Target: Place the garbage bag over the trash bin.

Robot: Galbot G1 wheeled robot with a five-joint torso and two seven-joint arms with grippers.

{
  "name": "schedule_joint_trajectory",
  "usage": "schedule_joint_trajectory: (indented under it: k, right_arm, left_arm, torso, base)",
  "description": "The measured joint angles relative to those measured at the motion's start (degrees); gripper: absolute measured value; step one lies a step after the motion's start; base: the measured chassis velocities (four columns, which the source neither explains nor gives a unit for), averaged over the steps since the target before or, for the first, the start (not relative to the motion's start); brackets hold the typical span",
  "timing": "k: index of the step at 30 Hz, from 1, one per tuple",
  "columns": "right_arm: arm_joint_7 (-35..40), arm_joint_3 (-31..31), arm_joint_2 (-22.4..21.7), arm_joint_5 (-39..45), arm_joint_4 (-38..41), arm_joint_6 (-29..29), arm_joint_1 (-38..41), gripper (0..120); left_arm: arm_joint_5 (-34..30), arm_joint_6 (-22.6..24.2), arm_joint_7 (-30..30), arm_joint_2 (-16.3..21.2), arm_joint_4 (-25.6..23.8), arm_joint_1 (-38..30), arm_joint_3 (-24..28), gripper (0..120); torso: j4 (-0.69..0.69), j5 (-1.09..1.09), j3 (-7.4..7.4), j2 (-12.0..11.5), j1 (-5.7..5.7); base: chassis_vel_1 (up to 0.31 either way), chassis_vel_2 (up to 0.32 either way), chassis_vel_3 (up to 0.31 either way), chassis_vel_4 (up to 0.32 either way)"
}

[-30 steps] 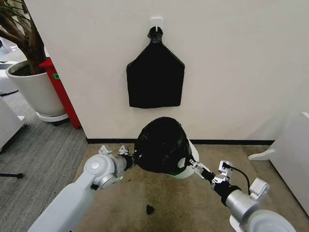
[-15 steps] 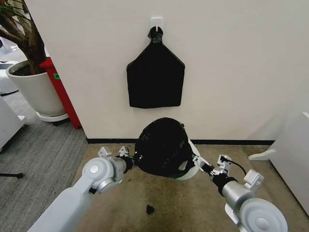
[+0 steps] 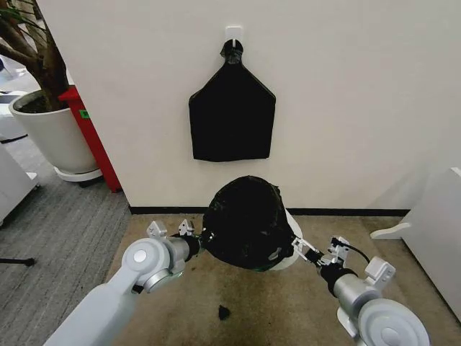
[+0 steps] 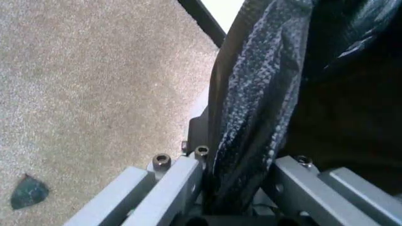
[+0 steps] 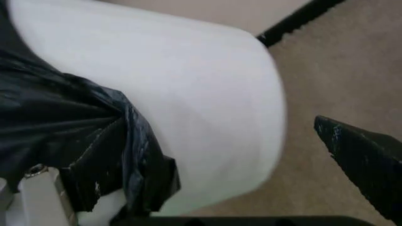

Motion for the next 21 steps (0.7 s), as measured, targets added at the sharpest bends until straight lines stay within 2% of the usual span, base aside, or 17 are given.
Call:
schedule_joint_trajectory:
  k: [3,12,16,21]
  right_arm:
    - [0.27,-0.55,0.19,-0.76,0.19,1.18,0.08,100]
    - [4.08,-1.16,1.42,-0.36,7.76,1.99,-1.36,100]
    - [2.47,-0.85,2.31,-0.85,8.69,1.81,-5.05,100]
    - [-4.43,-0.57,3.88,-3.26,7.93,2.47,-10.38,100]
  left_arm:
    - [-0.01,0.00,0.07,0.05,-0.16,0.01,-0.02,0]
    - [-0.20,0.01,0.19,-0.12,-0.18,-0.06,-0.02,0]
    - [-0.44,0.01,0.19,-0.34,0.28,-0.42,-0.02,0]
    - [-3.18,-0.17,-0.61,-1.10,0.89,-1.53,0.01,0]
  torso:
    - [0.00,0.01,0.00,0.00,0.00]
    - [0.01,-0.01,0.00,0.00,0.00]
    - [0.00,-0.01,0.00,0.00,0.00]
    - [-0.02,-0.01,0.00,0.00,0.00]
  base:
    - [0.000,0.000,0.000,0.000]
    - [0.000,0.000,0.000,0.000]
    - [0.000,0.000,0.000,0.000]
    - [0.000,0.000,0.000,0.000]
